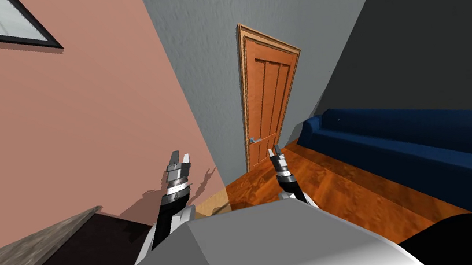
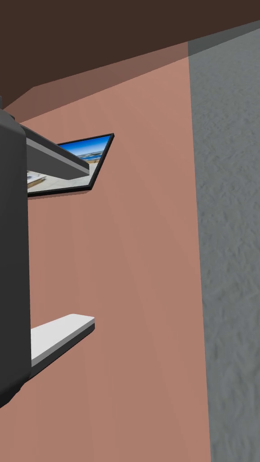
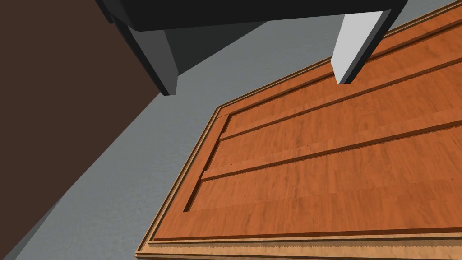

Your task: Pull the door open

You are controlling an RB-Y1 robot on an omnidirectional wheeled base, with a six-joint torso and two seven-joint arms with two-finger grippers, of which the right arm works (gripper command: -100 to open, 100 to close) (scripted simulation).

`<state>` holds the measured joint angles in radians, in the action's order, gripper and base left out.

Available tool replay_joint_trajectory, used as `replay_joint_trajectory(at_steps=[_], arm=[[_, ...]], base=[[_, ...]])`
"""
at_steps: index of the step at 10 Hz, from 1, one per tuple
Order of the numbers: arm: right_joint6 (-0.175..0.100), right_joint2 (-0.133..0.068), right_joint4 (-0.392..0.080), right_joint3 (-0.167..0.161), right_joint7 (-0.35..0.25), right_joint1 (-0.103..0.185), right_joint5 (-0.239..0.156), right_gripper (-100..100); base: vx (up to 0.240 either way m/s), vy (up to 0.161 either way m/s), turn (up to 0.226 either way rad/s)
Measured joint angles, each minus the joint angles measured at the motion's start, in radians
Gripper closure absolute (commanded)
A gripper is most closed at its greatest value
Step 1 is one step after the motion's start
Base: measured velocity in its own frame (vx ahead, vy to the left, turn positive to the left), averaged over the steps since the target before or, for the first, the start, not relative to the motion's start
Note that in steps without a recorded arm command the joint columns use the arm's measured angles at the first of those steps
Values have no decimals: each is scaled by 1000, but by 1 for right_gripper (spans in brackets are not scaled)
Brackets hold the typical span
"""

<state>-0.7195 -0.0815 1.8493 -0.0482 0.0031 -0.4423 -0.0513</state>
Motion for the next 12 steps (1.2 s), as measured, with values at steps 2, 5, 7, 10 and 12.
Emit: replay_joint_trajectory(at_steps=[2,5,7,10,12], arm=[[-5,-11,-44,-1,-12,14,-1,-100],[-29,-36,-136,3,-36,43,-7,-100],[-39,-52,-186,6,-52,58,-10,-100],[-56,-73,-263,9,-76,75,-15,-100],[-67,-85,-317,9,-89,93,-17,-100]], base=[[33,-44,91],[41,-41,95],[40,-51,99],[37,-51,115],[38,-43,110]])
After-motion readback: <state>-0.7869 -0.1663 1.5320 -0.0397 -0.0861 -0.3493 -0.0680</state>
